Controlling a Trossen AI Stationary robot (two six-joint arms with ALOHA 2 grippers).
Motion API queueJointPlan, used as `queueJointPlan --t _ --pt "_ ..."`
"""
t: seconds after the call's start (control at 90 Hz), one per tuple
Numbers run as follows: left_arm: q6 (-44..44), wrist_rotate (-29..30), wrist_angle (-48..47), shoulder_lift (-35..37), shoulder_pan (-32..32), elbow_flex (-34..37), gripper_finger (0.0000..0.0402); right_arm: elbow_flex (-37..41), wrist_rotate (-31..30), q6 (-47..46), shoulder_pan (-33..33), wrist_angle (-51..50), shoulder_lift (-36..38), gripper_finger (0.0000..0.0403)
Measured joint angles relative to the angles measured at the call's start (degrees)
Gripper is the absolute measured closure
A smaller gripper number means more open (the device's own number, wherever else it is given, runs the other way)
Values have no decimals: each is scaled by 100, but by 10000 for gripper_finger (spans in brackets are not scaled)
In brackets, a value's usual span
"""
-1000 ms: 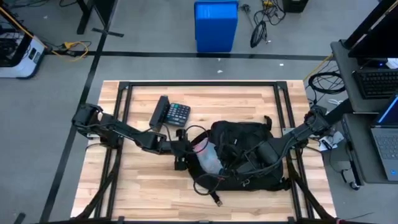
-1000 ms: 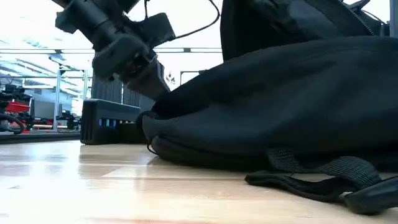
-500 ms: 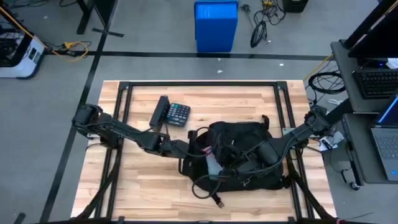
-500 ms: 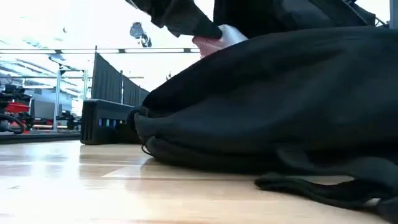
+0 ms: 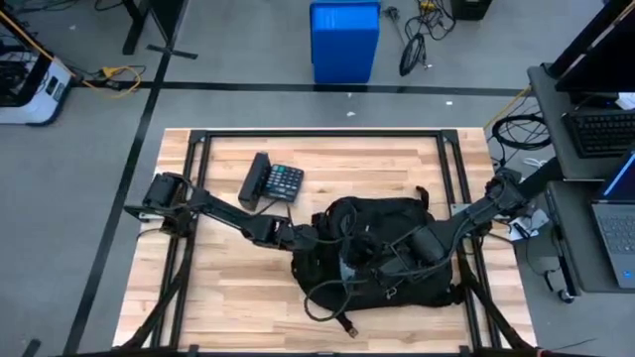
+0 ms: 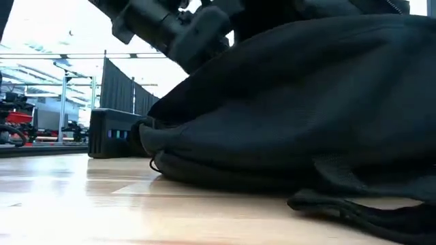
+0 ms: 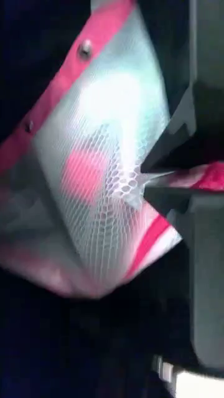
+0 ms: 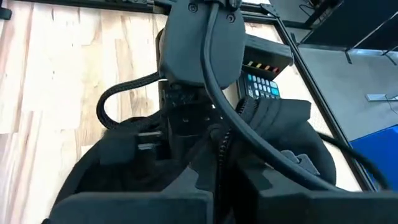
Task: Unpack backpack
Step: Put the white zip bag into the black backpack, then put the black medicine organizer into the black backpack
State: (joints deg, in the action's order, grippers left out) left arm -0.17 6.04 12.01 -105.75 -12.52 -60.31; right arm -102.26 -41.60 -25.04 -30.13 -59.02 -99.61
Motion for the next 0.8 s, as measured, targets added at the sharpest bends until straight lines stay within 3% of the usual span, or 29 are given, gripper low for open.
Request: queueJointPlan --t 0.067,0.289,0.422,0.556,0.644,0.8 --pt "-259 -281 -29 0 8 0 313 0 6 -2 2 -2 0 399" --pt "-530 -299 -499 452 -202 9 189 0 13 -19 0 -27 0 399" --pt "-429 -298 -1196 1037 -265 -7 149 0 -2 -22 2 -39 0 399" --pt "-244 -179 -2408 1594 -297 0 134 -2 -7 -22 3 -66 0 399" --pt "-323 789 -3326 1921 -295 0 132 -2 -5 -22 4 -74 0 399" --pt "-1249 3821 -4337 2045 -161 1 132 -2 5 -22 2 -84 0 399"
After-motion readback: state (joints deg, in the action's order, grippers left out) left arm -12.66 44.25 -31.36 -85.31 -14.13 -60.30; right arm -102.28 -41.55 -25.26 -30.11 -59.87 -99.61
